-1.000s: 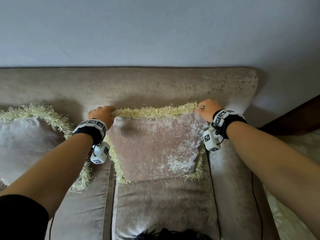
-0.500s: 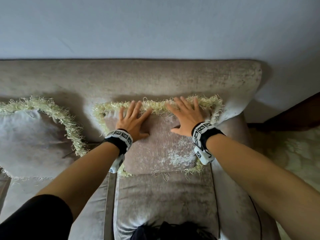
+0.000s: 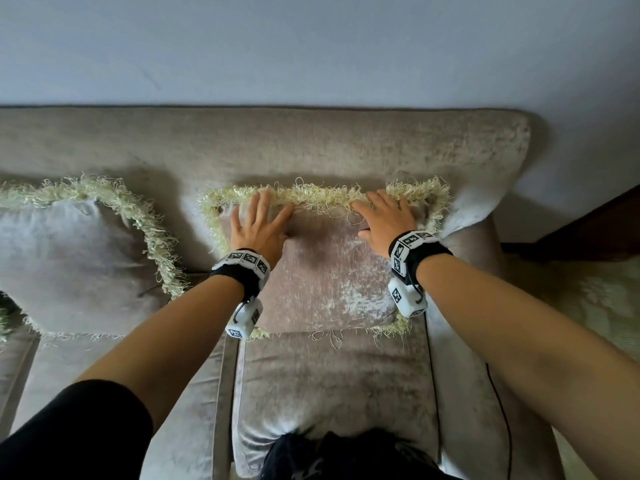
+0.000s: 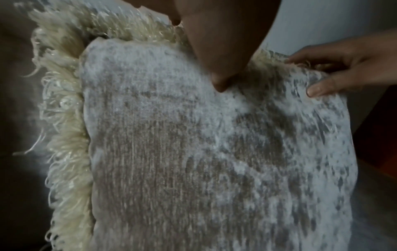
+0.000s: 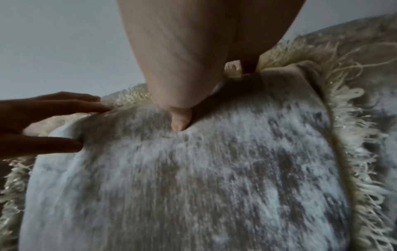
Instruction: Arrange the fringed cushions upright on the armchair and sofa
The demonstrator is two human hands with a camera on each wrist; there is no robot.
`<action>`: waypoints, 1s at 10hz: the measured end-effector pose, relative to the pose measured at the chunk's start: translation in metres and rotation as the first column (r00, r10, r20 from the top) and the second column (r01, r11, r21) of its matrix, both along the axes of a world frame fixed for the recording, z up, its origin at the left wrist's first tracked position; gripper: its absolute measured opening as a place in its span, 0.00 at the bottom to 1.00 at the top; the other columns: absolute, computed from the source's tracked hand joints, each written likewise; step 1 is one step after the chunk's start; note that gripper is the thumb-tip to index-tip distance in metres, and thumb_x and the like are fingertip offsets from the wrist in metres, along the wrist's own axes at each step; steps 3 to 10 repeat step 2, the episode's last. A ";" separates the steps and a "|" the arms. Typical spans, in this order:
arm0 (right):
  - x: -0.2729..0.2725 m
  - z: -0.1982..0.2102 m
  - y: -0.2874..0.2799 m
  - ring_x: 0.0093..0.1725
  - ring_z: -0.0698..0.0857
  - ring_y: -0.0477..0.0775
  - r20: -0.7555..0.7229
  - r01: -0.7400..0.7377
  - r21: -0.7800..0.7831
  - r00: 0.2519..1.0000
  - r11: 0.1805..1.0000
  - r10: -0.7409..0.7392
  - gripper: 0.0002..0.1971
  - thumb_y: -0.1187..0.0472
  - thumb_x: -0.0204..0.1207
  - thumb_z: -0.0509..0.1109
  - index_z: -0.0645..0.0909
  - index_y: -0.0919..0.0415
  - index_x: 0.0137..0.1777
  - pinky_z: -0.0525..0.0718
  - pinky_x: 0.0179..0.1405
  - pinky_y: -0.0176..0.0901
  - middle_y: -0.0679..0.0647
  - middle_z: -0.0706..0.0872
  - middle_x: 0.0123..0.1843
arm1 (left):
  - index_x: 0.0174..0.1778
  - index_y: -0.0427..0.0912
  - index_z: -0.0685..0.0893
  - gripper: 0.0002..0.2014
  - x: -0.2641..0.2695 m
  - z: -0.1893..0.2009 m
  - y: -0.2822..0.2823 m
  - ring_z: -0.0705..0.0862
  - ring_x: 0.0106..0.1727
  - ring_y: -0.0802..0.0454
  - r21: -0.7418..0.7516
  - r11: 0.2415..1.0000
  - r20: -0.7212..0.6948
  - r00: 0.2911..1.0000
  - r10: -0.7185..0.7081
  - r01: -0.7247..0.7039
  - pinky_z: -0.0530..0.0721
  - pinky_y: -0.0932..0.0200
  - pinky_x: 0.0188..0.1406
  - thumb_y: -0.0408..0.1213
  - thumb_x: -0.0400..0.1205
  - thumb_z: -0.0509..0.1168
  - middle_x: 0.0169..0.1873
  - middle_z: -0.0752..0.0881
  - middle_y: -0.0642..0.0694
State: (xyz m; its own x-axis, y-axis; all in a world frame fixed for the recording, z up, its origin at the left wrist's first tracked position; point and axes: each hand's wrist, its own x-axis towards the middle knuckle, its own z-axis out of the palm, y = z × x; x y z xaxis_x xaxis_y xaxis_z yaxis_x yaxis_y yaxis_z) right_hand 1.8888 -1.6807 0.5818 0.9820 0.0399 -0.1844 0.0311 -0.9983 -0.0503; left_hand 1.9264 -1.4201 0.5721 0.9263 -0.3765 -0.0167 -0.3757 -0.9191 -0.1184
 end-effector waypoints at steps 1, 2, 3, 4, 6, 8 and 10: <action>-0.012 0.015 0.005 0.82 0.64 0.63 0.114 0.064 0.074 0.991 0.995 -0.072 0.18 0.56 0.75 0.72 0.79 0.53 0.65 0.80 0.67 0.57 0.59 0.54 0.87 | 0.77 0.58 0.65 0.29 -0.011 0.017 0.011 0.56 0.84 0.39 -0.177 0.981 -0.033 0.997 0.069 -0.074 0.62 0.34 0.78 0.39 0.80 0.65 0.84 0.56 0.41; -0.030 0.029 0.001 0.80 0.67 0.64 0.195 0.170 0.117 0.962 0.978 -0.191 0.08 0.57 0.73 0.72 0.75 0.53 0.37 0.83 0.64 0.57 0.60 0.56 0.86 | 0.75 0.51 0.70 0.26 -0.023 0.034 0.035 0.71 0.74 0.39 -0.305 0.944 -0.045 0.992 0.117 -0.126 0.77 0.37 0.68 0.40 0.79 0.65 0.76 0.67 0.42; -0.030 0.029 0.001 0.80 0.67 0.64 0.195 0.170 0.117 0.962 0.978 -0.191 0.08 0.57 0.73 0.72 0.75 0.53 0.37 0.83 0.64 0.57 0.60 0.56 0.86 | 0.75 0.51 0.70 0.26 -0.023 0.034 0.035 0.71 0.74 0.39 -0.305 0.944 -0.045 0.992 0.117 -0.126 0.77 0.37 0.68 0.40 0.79 0.65 0.76 0.67 0.42; -0.030 0.029 0.001 0.80 0.67 0.64 0.195 0.170 0.117 0.962 0.978 -0.191 0.08 0.57 0.73 0.72 0.75 0.53 0.37 0.83 0.64 0.57 0.60 0.56 0.86 | 0.75 0.51 0.70 0.26 -0.023 0.034 0.035 0.71 0.74 0.39 -0.305 0.944 -0.045 0.992 0.117 -0.126 0.77 0.37 0.68 0.40 0.79 0.65 0.76 0.67 0.42; -0.030 0.029 0.001 0.80 0.67 0.64 0.195 0.170 0.117 0.962 0.978 -0.191 0.08 0.57 0.73 0.72 0.75 0.53 0.37 0.83 0.64 0.57 0.60 0.56 0.86 | 0.75 0.51 0.70 0.26 -0.023 0.034 0.035 0.71 0.74 0.39 -0.305 0.944 -0.045 0.992 0.117 -0.126 0.77 0.37 0.68 0.40 0.79 0.65 0.76 0.67 0.42; -0.030 0.029 0.001 0.80 0.67 0.64 0.195 0.170 0.117 0.962 0.978 -0.191 0.08 0.57 0.73 0.72 0.75 0.53 0.37 0.83 0.64 0.57 0.60 0.56 0.86 | 0.75 0.51 0.70 0.26 -0.023 0.034 0.035 0.71 0.74 0.39 -0.305 0.944 -0.045 0.992 0.117 -0.126 0.77 0.37 0.68 0.40 0.79 0.65 0.76 0.67 0.42; -0.030 0.029 0.001 0.80 0.67 0.64 0.195 0.170 0.117 0.962 0.978 -0.191 0.08 0.57 0.73 0.72 0.75 0.53 0.37 0.83 0.64 0.57 0.60 0.56 0.86 | 0.75 0.51 0.70 0.26 -0.023 0.034 0.035 0.71 0.74 0.39 -0.305 0.944 -0.045 0.992 0.117 -0.126 0.77 0.37 0.68 0.40 0.79 0.65 0.76 0.67 0.42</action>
